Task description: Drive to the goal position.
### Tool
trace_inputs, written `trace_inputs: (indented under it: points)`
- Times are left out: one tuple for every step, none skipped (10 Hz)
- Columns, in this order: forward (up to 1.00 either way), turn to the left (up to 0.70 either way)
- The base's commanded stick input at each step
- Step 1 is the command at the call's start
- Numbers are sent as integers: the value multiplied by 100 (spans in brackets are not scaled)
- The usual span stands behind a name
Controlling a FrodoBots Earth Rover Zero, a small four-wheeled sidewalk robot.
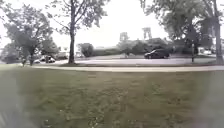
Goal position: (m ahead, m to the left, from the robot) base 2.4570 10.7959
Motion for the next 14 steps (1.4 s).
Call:
trace_inputs:
  points:
    - [70,0]
    - [70,0]
    - [70,0]
    - [70,0]
    - [70,0]
    - [70,0]
    - [70,0]
    - [70,0]
    - [70,0]
    - [70,0]
    - [70,0]
    - [70,0]
    - [70,0]
    - [70,0]
